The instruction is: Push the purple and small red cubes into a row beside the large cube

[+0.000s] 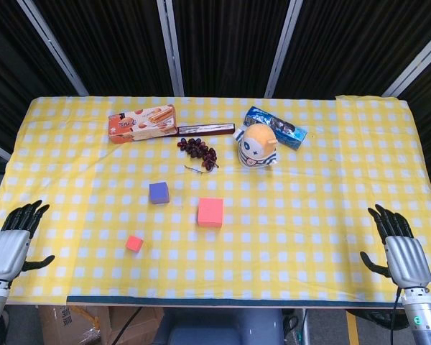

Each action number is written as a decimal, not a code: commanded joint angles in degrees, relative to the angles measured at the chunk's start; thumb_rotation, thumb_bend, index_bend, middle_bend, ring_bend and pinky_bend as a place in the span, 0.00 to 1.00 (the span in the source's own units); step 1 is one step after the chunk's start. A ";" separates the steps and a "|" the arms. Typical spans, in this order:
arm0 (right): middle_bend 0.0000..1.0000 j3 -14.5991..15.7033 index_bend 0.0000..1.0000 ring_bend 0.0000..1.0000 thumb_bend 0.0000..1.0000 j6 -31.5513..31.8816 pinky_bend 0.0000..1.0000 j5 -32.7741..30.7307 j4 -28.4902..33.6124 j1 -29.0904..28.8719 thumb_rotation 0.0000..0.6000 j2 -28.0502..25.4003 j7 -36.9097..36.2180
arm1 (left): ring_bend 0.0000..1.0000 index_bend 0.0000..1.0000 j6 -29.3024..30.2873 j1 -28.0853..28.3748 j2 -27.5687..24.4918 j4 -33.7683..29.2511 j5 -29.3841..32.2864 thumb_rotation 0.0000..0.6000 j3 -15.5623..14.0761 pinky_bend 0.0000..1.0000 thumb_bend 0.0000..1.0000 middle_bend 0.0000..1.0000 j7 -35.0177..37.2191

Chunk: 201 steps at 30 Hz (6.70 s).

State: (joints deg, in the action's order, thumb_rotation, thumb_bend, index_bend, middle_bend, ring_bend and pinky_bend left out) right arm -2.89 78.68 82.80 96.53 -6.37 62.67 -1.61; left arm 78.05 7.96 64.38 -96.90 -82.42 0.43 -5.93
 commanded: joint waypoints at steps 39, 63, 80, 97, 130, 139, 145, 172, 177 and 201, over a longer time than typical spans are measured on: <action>0.00 0.36 0.00 0.00 0.36 2.07 0.04 3.02 -0.92 0.60 1.00 -0.24 -6.06 | 0.00 0.28 -14.48 34.26 21.62 1.48 51.13 1.00 19.34 0.10 0.20 0.00 -38.96; 0.00 0.46 0.00 0.00 0.36 3.56 0.04 4.78 -1.37 0.88 1.00 -0.25 -9.45 | 0.00 0.29 -14.44 43.37 32.08 12.74 62.32 1.00 19.64 0.10 0.30 0.00 -42.74; 0.00 0.61 0.00 0.00 0.36 4.58 0.04 5.51 -1.62 1.24 1.00 -0.39 -11.26 | 0.00 0.37 -16.60 44.20 34.35 16.25 61.69 1.00 18.46 0.10 0.39 0.00 -39.65; 0.00 0.26 0.00 0.00 0.36 4.75 0.04 5.18 -1.33 1.16 1.00 -0.13 -10.68 | 0.00 0.37 -17.56 41.72 29.70 5.65 54.18 1.00 14.04 0.10 0.39 0.00 -35.37; 0.00 0.06 0.00 0.00 0.36 5.37 0.04 5.25 -1.42 1.36 1.00 -0.22 -11.63 | 0.00 0.38 -15.45 46.48 36.20 8.69 56.10 1.00 14.80 0.10 0.39 0.00 -36.92; 0.00 0.05 0.00 0.00 0.36 5.42 0.04 5.37 -1.43 1.33 1.00 -0.18 -11.58 | 0.00 0.37 -15.40 47.19 36.97 8.62 55.96 1.00 15.09 0.10 0.38 0.00 -36.81; 0.00 0.05 0.00 0.00 0.36 5.52 0.04 5.46 -1.39 1.35 1.00 -0.29 -11.75 | 0.00 0.34 -15.24 47.61 37.28 8.75 56.42 1.00 14.84 0.10 0.31 0.00 -37.49; 0.00 -0.01 0.00 0.00 0.36 6.24 0.04 6.03 -1.54 1.45 1.00 0.02 -11.48 | 0.00 0.27 -13.51 45.29 30.28 1.57 57.25 1.00 12.55 0.10 0.47 0.00 -38.28; 0.00 -0.11 0.00 0.00 0.37 6.47 0.04 6.04 -1.70 1.48 1.00 0.25 -11.68 | 0.00 0.28 -13.63 45.38 28.83 -0.71 58.68 1.00 11.98 0.10 0.47 0.00 -39.25; 0.00 -0.18 0.00 0.00 0.36 7.19 0.04 6.42 -2.00 1.65 1.00 0.36 -12.44 | 0.00 0.28 -13.73 46.56 30.75 -1.05 58.85 1.00 11.28 0.10 0.47 0.00 -38.27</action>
State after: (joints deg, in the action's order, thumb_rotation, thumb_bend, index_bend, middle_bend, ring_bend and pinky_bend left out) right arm -3.06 85.86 89.22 94.54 -4.72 63.03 -14.05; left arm 64.41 54.46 95.00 -98.09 -23.63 11.71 -44.29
